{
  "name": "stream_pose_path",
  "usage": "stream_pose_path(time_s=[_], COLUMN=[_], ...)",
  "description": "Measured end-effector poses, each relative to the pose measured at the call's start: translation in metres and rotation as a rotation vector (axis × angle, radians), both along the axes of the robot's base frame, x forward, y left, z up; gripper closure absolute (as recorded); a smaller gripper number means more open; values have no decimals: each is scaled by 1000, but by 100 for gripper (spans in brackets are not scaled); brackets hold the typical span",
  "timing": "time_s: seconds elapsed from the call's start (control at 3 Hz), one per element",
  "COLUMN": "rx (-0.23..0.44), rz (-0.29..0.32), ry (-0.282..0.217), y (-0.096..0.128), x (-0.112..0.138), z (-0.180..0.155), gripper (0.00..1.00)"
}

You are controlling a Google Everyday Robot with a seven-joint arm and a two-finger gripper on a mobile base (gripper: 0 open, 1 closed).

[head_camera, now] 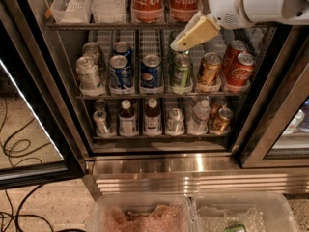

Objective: Pick coke can from top shelf of fridge

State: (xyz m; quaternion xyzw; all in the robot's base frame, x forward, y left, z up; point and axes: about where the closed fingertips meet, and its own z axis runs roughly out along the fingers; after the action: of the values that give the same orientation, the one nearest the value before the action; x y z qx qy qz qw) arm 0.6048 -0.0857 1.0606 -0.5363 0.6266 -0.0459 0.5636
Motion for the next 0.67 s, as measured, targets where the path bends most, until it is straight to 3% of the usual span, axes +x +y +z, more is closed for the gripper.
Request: stream_pose_path(time_s=[0.33,0.67], rx=[16,11], rz=[-70,-52], ry=[-30,-26], y=[-8,-6], x=[9,10], z=[6,7], gripper=[0,0])
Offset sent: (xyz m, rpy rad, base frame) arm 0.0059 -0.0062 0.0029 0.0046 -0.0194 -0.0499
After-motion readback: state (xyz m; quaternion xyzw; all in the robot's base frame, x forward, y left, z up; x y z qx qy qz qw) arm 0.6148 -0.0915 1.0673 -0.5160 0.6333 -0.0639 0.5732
